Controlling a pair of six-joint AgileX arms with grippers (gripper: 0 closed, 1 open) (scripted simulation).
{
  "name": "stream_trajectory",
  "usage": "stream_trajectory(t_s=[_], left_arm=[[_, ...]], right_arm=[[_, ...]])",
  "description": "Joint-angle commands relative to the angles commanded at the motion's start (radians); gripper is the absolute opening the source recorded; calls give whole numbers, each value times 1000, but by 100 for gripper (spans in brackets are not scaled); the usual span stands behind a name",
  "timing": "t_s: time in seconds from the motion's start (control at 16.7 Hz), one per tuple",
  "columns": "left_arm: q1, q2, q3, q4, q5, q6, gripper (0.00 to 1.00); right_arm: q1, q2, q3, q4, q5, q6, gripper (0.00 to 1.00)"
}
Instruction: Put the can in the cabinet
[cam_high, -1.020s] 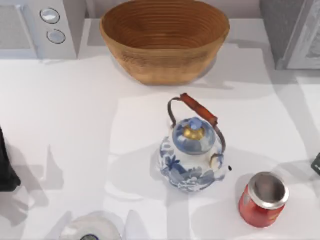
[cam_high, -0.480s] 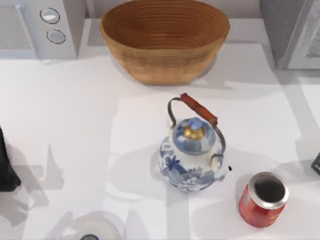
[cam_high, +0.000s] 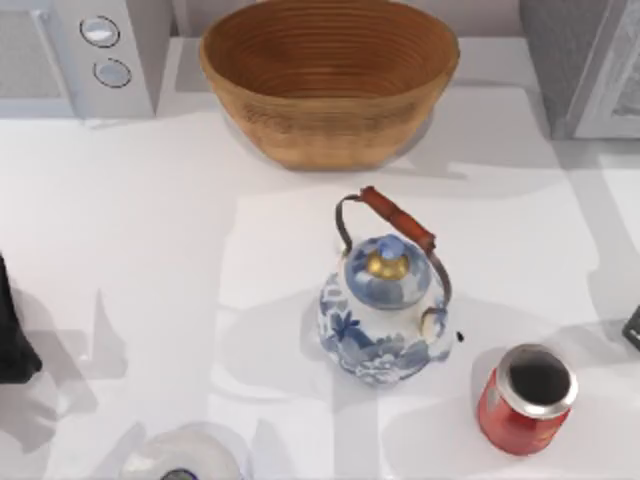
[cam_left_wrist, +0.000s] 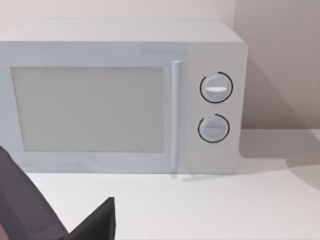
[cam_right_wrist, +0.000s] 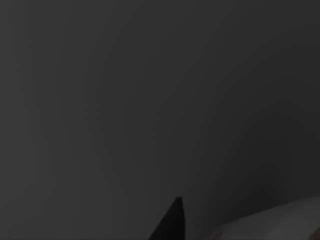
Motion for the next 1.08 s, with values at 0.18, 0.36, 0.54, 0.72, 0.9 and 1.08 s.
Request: stream_trajectory(t_s=[0.18,0.36,0.54,0.72,0.9,1.08], left_arm=[[0,0,0,0,0,0,100],[0,0,0,0,0,0,100],[0,0,0,0,0,0,100],[0,0,0,0,0,0,100],[0,0,0,0,0,0,100],[0,0,0,0,0,0,100]], right_arm=[[0,0,0,0,0,0,30],[0,0,0,0,0,0,53],[0,0,0,0,0,0,75],[0,0,0,0,0,0,98],[0,0,0,0,0,0,100],[0,0,0,0,0,0,100]])
